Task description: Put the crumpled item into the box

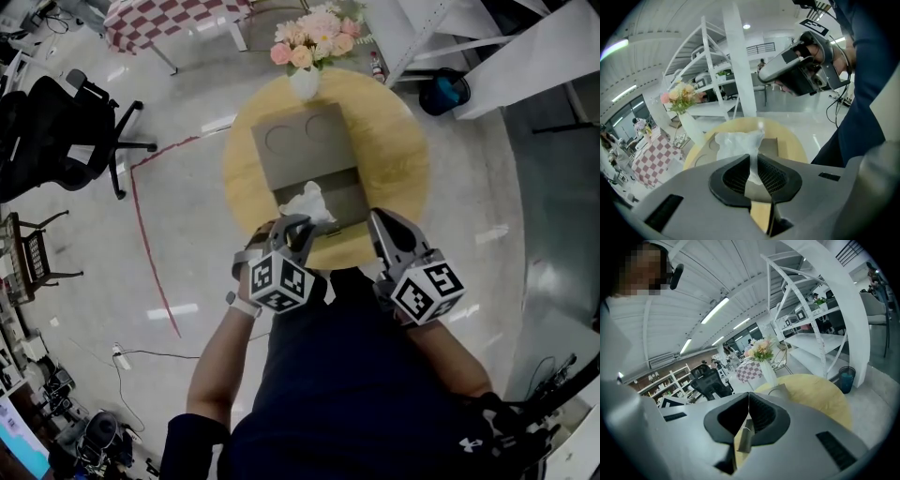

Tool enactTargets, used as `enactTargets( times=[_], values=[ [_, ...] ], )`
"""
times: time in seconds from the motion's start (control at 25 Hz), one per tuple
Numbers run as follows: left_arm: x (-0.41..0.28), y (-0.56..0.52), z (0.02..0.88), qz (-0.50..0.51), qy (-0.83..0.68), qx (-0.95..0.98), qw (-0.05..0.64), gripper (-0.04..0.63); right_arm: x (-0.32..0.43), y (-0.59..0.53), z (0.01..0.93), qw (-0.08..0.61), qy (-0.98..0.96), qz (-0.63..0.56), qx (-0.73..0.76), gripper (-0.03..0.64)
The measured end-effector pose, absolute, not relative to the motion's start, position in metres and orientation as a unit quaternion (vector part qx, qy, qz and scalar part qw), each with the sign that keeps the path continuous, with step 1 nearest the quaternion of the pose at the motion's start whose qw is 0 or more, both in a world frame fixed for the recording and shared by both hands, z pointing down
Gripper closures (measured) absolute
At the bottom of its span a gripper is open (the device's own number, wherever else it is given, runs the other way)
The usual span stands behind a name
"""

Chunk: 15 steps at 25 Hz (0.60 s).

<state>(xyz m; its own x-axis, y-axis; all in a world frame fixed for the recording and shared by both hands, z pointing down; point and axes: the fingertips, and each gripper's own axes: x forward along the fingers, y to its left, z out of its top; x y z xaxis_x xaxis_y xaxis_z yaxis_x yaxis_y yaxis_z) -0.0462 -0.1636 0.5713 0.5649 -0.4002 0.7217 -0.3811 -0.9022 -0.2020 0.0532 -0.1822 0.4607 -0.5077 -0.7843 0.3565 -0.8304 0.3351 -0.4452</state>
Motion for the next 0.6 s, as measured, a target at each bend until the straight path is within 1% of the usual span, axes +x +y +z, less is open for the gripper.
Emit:
enactTargets(
  times=[0.44, 0.6],
  values=[
    [-0.049, -0.181, 0.613, -0.449, 0.196, -0.872, 0.004, 0.534, 0.058, -0.198, 0.483, 0.049, -0.809, 0.320, 0.490, 0.603],
    [-0.047, -0.185, 0.628, -0.470, 0.174, -0.865, 0.019, 0.535, 0.057, -0.203, 0.486, 0.050, -0.807, 0.323, 0.491, 0.603]
  ],
)
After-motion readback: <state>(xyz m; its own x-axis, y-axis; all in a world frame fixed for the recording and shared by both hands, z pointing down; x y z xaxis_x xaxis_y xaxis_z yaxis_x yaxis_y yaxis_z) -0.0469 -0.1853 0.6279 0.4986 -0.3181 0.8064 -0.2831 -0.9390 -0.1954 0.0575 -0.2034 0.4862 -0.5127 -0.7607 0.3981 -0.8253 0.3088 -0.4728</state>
